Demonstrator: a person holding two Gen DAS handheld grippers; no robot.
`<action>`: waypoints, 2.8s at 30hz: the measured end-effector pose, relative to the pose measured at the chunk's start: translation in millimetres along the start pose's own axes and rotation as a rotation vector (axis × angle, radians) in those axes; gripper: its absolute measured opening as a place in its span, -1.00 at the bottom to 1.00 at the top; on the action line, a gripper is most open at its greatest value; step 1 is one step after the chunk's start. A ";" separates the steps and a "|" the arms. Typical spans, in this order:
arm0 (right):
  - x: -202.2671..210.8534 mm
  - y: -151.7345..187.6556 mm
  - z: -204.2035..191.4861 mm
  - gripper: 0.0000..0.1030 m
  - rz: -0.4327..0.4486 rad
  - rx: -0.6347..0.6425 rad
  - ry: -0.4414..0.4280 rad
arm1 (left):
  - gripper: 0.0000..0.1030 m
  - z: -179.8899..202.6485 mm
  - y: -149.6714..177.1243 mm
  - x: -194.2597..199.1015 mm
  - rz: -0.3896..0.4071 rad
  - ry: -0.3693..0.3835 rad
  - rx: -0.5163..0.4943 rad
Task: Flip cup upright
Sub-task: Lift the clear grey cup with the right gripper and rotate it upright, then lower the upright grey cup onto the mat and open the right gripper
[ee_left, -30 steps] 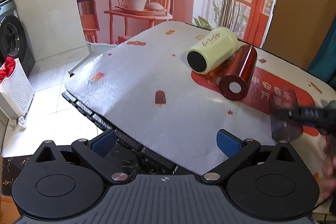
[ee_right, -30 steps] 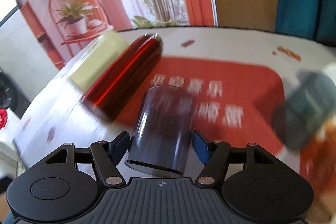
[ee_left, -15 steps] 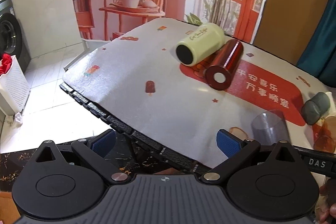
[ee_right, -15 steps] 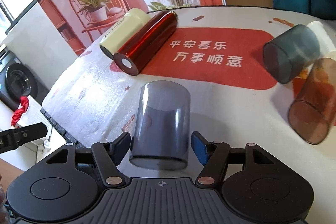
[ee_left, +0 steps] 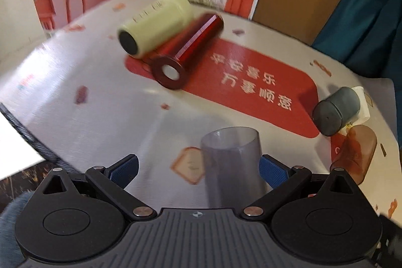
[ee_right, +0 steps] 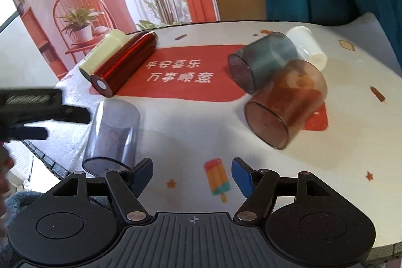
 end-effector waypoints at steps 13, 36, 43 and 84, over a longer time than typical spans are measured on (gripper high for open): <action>-15.1 9.7 19.7 0.29 -0.026 -0.107 -0.022 | 0.34 32.3 3.2 -32.6 -0.039 0.077 -0.038; -20.3 9.1 12.0 0.29 -0.041 -0.104 -0.050 | 0.33 11.0 34.5 22.4 0.125 0.139 -0.045; -21.9 11.4 16.8 0.29 -0.047 -0.129 -0.057 | 0.32 11.9 36.4 26.5 0.166 0.091 -0.076; 50.1 -22.1 -52.5 0.99 -0.105 0.099 -0.013 | 1.00 -59.8 16.3 108.3 0.100 -0.058 -0.233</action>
Point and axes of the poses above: each gripper's, at about its wrist camera, not at the fingertips, and x roughly against the way its jaws point, z to its right, y to its underside, the point moved 8 cm from there along -x, roughly the way its jaws point, and after that the axes turned 7 degrees about x, right-handed, at the moved point
